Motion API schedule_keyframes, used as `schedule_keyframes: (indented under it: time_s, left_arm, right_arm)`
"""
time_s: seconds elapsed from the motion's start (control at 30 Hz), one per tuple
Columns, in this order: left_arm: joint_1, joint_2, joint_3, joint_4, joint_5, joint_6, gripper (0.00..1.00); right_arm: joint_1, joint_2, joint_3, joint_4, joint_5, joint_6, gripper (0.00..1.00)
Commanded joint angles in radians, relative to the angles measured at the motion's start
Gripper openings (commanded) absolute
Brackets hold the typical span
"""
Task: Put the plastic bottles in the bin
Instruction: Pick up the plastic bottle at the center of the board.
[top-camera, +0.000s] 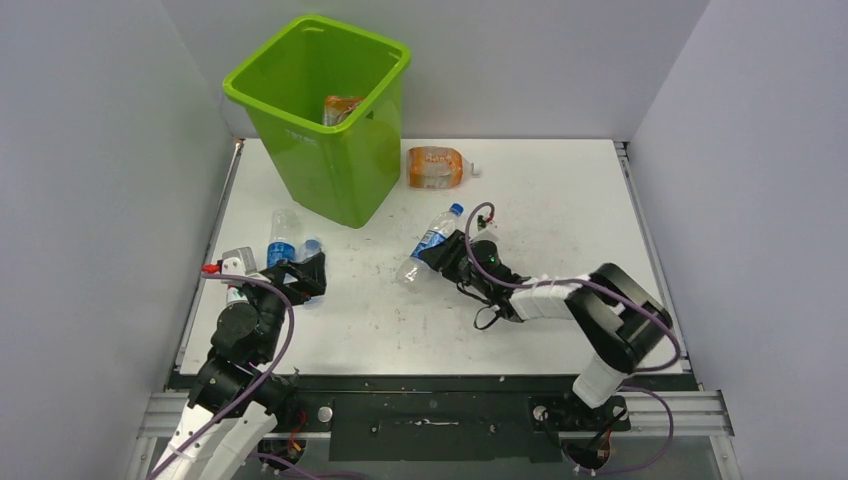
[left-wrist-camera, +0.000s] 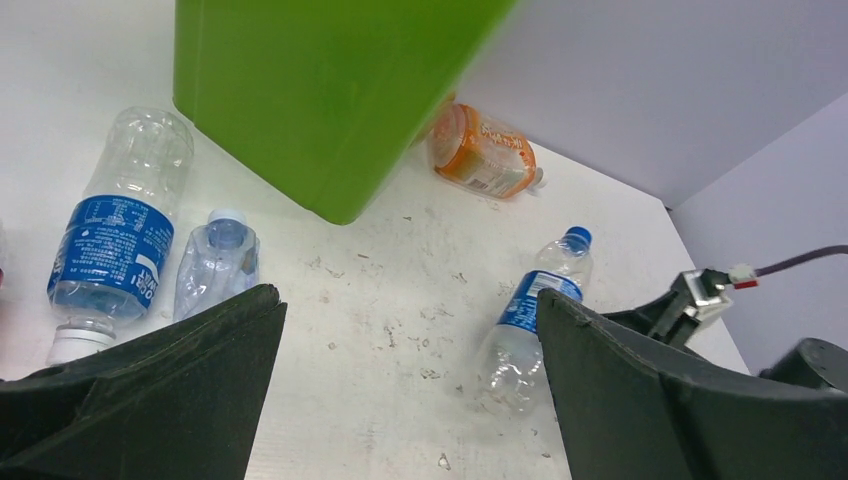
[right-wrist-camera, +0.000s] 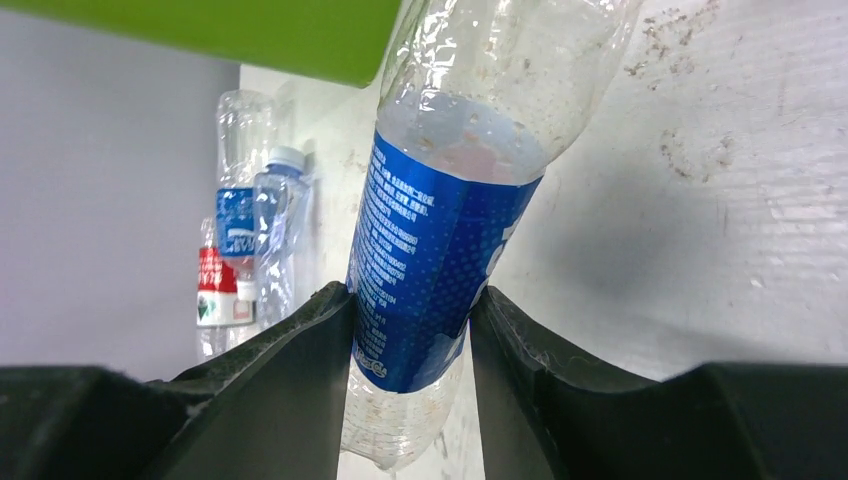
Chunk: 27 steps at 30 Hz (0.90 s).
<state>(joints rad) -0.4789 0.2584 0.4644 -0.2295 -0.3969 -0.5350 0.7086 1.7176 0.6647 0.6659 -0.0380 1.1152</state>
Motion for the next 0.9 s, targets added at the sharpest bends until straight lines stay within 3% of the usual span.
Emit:
schedule_keyframes:
  time_s: [0.0, 0.23, 0.43, 0.7, 0.87]
  left_arm:
    - [-0.007, -0.007, 0.005, 0.033, -0.009, 0.006, 0.96]
    - [-0.009, 0.007, -0.004, 0.073, 0.037, -0.003, 0.96]
    - [-0.007, 0.062, -0.013, 0.161, 0.139, -0.022, 0.96]
    - [-0.01, 0.257, -0.009, 0.431, 0.491, -0.201, 0.96]
    - [-0.02, 0.406, 0.03, 0.541, 0.616, -0.29, 0.96]
  right_arm:
    - [0.038, -0.214, -0.079, -0.031, 0.058, -0.149, 0.25]
    - [0.157, -0.524, -0.156, -0.231, 0.197, -0.359, 0.24]
    - [0.185, -0.699, -0.209, -0.354, 0.207, -0.446, 0.23]
    - [0.229, -0.882, -0.279, -0.43, 0.163, -0.521, 0.23]
    - [0.27, -0.955, -0.306, -0.45, 0.17, -0.526, 0.23]
